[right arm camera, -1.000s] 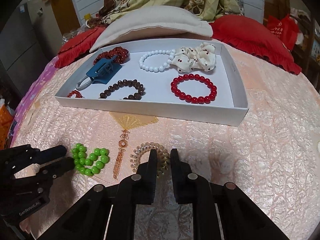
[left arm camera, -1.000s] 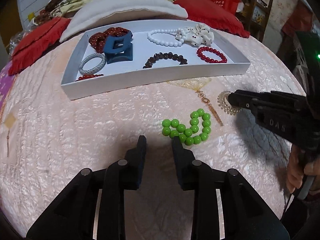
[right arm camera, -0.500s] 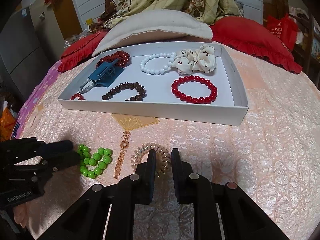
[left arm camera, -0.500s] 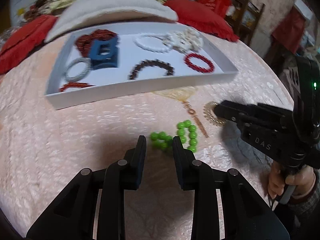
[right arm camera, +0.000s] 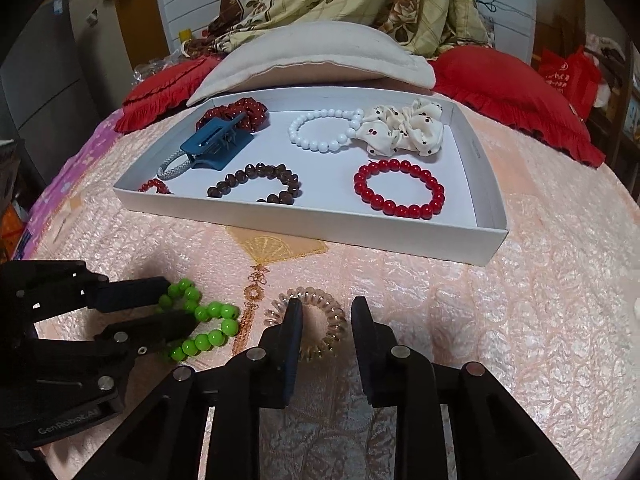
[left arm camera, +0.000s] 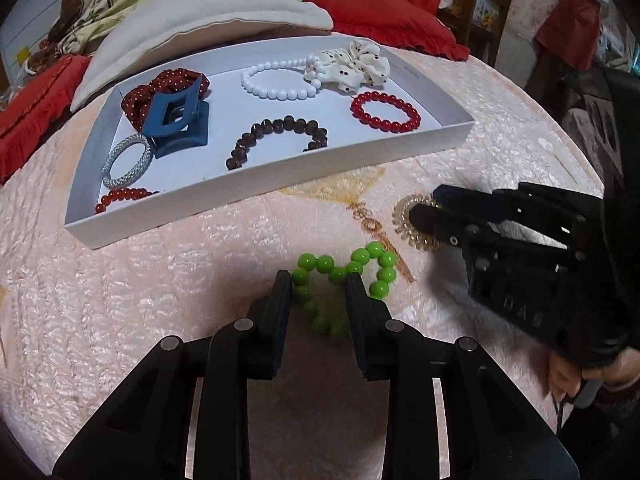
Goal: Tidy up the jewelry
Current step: 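Grasp the green bead bracelet with the left tool while the right tool grasps the gold coil tie, then lift and hold the green bracelet and gold coil above the bed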
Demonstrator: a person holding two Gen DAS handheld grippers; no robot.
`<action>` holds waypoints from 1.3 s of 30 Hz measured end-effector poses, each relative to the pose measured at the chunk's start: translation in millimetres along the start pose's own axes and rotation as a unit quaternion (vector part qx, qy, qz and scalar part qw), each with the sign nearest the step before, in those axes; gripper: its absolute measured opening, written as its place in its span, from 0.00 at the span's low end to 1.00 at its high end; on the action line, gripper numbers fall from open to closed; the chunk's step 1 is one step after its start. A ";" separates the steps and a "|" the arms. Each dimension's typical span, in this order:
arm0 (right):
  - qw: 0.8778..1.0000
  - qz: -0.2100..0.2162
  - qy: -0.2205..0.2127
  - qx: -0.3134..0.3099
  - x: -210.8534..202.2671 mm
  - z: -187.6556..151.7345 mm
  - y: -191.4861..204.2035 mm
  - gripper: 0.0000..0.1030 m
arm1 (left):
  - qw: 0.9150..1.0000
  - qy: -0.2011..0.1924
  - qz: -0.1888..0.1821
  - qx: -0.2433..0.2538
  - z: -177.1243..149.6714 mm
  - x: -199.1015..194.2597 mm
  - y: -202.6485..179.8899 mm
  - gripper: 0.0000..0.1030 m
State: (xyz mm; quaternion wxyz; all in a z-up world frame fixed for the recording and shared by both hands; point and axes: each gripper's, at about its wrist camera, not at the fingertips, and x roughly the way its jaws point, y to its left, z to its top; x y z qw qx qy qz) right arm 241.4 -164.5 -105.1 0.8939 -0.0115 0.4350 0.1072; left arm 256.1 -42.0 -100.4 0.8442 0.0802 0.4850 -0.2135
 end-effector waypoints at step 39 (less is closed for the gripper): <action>0.987 0.084 -0.105 0.092 -172.1 -33.7 -25.8 0.09 | 0.985 -0.138 0.082 -0.068 -33.7 -224.9 -24.8 0.08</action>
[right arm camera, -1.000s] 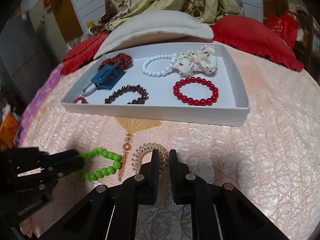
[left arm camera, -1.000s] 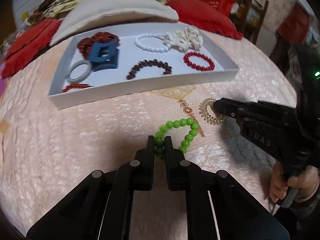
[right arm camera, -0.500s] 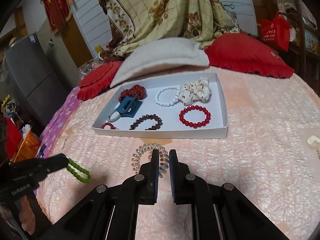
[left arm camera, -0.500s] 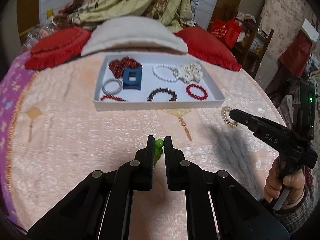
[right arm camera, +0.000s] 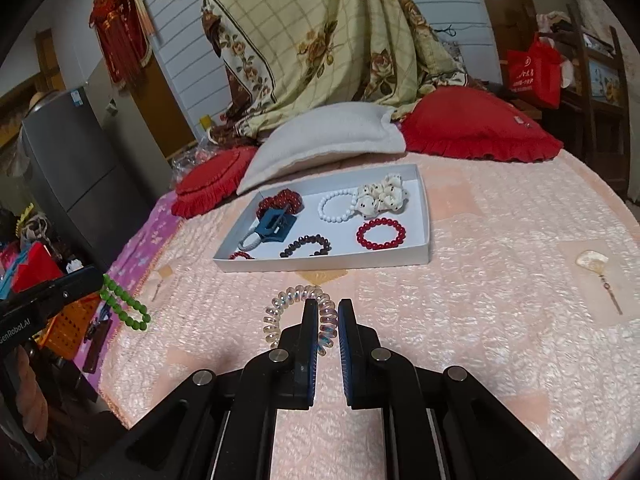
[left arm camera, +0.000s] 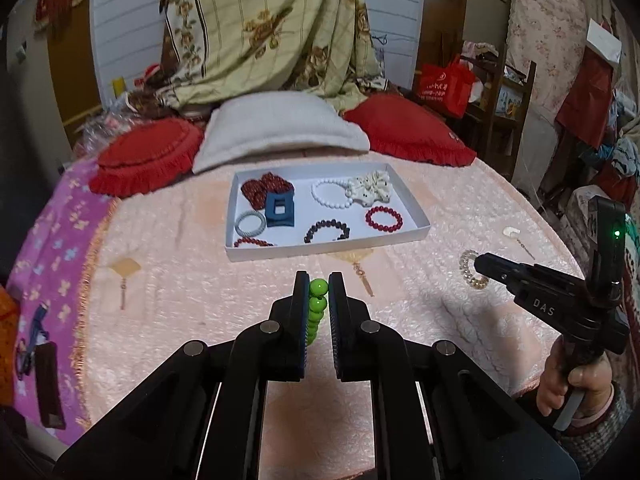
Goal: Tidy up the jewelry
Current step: 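Lift and hold the green bracelet and gold coil above the bed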
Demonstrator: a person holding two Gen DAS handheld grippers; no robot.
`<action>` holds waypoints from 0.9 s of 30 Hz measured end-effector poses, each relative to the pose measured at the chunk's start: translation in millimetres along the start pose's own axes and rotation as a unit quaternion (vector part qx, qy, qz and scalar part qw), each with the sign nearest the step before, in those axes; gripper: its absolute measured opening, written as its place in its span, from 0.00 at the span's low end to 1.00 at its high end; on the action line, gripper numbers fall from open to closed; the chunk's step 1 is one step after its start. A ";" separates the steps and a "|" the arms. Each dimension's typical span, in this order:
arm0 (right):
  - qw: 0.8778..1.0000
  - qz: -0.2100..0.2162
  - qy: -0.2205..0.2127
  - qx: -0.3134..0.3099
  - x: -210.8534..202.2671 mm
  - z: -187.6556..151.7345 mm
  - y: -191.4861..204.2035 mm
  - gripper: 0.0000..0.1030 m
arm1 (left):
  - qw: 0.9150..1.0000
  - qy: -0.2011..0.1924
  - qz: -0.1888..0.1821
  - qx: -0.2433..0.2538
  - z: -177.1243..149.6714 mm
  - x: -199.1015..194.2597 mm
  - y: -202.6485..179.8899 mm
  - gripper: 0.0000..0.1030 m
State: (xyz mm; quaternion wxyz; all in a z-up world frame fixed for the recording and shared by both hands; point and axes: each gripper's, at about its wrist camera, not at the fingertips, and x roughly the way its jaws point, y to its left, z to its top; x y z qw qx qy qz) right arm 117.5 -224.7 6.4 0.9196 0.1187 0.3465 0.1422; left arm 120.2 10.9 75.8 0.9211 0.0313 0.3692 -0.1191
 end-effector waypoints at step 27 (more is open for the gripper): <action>1.000 0.012 -0.023 -0.017 -44.0 -9.0 22.0 0.09 | 0.991 -0.035 0.106 0.076 -12.3 -45.6 -50.1 0.08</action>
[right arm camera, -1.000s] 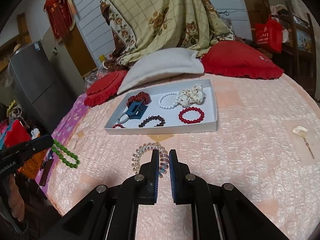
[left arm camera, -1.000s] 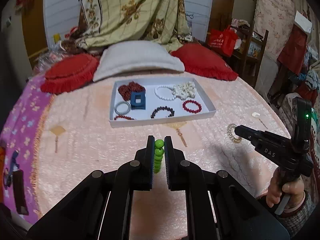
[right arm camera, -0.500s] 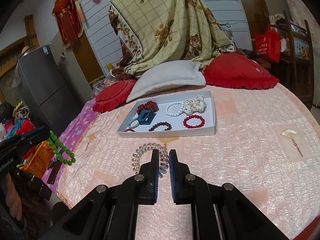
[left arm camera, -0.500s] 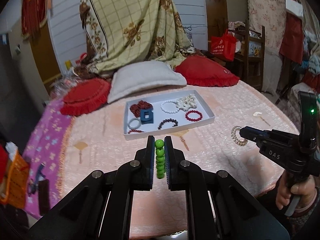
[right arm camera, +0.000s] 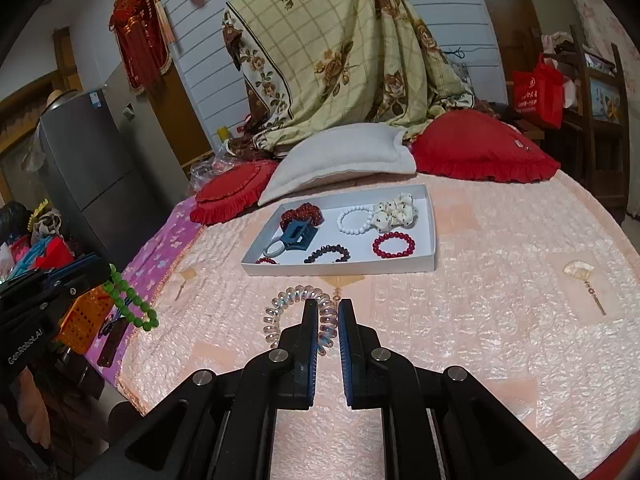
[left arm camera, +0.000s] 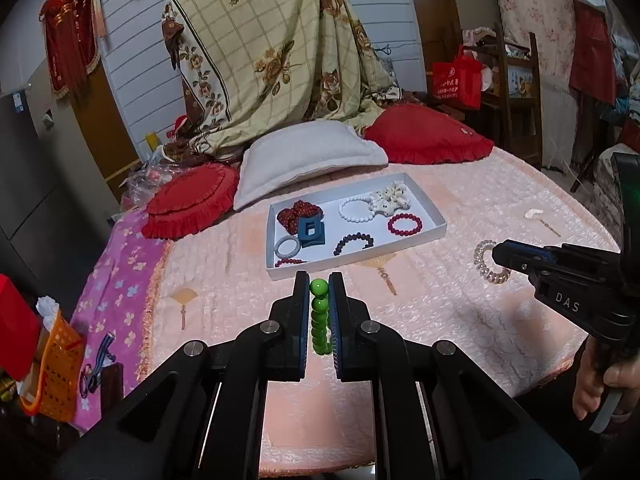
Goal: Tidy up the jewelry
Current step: 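Lift and hold the green bracelet and gold coil above the bed, then lower the green bracelet and gold coil into the tray and open both tools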
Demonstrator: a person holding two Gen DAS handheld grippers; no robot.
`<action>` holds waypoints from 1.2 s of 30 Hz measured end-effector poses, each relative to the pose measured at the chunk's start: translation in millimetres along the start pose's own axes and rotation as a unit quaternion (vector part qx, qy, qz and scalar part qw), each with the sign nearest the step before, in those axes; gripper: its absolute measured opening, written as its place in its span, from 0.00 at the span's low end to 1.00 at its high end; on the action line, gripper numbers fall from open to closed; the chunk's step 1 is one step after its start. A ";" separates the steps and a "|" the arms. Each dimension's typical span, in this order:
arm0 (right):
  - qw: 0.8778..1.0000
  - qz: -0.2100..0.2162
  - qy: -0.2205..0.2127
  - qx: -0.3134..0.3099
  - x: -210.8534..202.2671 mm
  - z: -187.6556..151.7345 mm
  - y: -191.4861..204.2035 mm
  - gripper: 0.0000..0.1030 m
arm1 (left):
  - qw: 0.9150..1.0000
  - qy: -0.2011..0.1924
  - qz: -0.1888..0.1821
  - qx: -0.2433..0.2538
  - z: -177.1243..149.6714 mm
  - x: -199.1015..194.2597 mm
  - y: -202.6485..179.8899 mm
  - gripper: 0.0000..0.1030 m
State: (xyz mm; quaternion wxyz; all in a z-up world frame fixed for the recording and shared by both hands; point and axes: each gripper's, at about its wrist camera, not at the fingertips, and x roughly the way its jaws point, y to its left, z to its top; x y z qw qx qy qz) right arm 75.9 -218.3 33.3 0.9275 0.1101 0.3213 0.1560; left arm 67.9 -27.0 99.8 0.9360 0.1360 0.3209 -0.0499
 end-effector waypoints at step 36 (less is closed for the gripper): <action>0.996 -0.038 0.073 -0.020 158.4 68.9 -28.5 0.09 | 0.978 0.152 -0.095 -0.107 75.5 236.2 51.5 0.08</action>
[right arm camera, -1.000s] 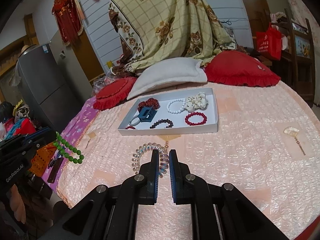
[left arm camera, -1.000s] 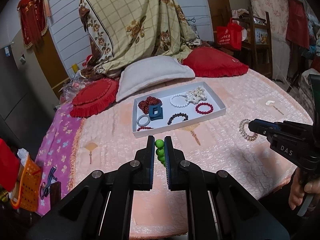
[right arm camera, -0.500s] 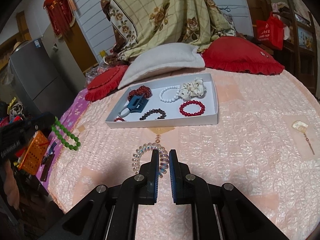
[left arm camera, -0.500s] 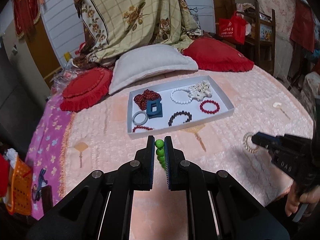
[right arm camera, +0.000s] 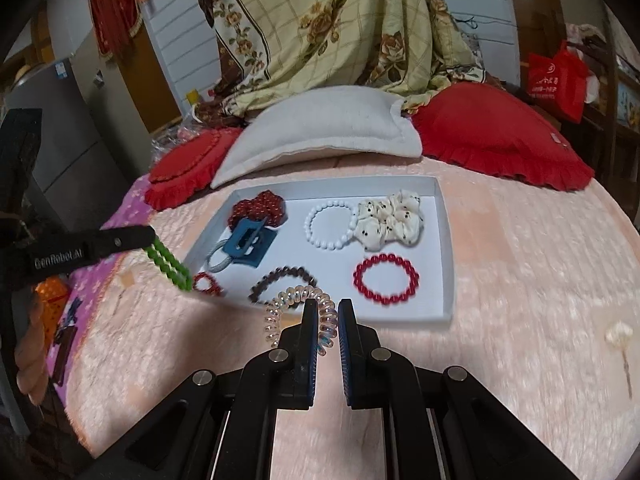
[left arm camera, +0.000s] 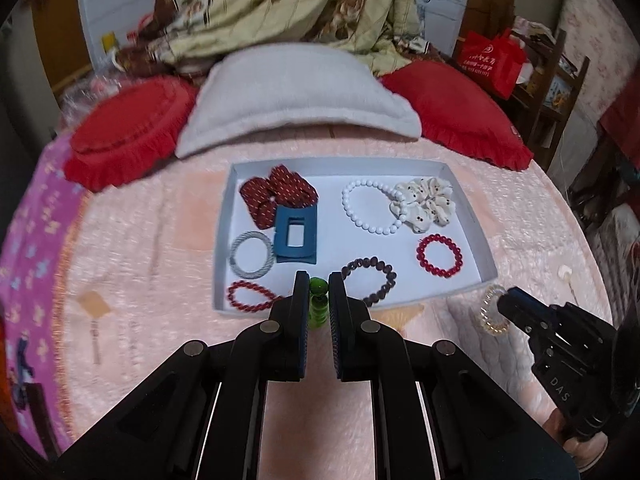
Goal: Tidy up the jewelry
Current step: 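Lower the green bracelet and gold coil into the tray and open both tools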
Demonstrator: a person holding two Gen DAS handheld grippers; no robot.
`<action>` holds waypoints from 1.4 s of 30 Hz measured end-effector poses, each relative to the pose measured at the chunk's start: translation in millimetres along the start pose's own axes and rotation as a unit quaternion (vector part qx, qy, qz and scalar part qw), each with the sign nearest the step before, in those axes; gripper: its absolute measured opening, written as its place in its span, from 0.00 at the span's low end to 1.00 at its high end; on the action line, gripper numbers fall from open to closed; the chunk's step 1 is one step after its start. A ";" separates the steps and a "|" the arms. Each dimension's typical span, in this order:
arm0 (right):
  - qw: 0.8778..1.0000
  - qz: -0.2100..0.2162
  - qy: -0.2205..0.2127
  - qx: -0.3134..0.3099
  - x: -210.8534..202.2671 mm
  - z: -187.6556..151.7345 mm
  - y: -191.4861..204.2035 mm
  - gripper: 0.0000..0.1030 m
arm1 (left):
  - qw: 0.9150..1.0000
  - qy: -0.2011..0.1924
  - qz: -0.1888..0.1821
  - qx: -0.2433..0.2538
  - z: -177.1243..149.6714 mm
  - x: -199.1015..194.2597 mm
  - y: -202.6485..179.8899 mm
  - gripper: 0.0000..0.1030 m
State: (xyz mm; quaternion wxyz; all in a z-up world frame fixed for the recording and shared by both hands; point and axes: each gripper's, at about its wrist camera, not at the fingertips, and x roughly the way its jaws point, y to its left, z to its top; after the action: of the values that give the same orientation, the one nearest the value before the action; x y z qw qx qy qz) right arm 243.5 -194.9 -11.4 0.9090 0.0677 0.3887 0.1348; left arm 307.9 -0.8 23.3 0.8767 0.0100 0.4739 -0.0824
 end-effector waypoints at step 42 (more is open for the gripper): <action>0.993 -0.010 0.090 -0.081 125.9 7.9 66.7 0.34 | 0.994 -0.020 0.018 -0.109 -74.6 -4.5 65.5 0.16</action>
State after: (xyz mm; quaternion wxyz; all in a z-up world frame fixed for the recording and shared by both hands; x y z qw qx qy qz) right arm 319.6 -93.9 -77.4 0.8742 -0.0225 0.4572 0.1620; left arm 253.7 71.6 -18.0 0.8834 -0.0784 0.4618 -0.0148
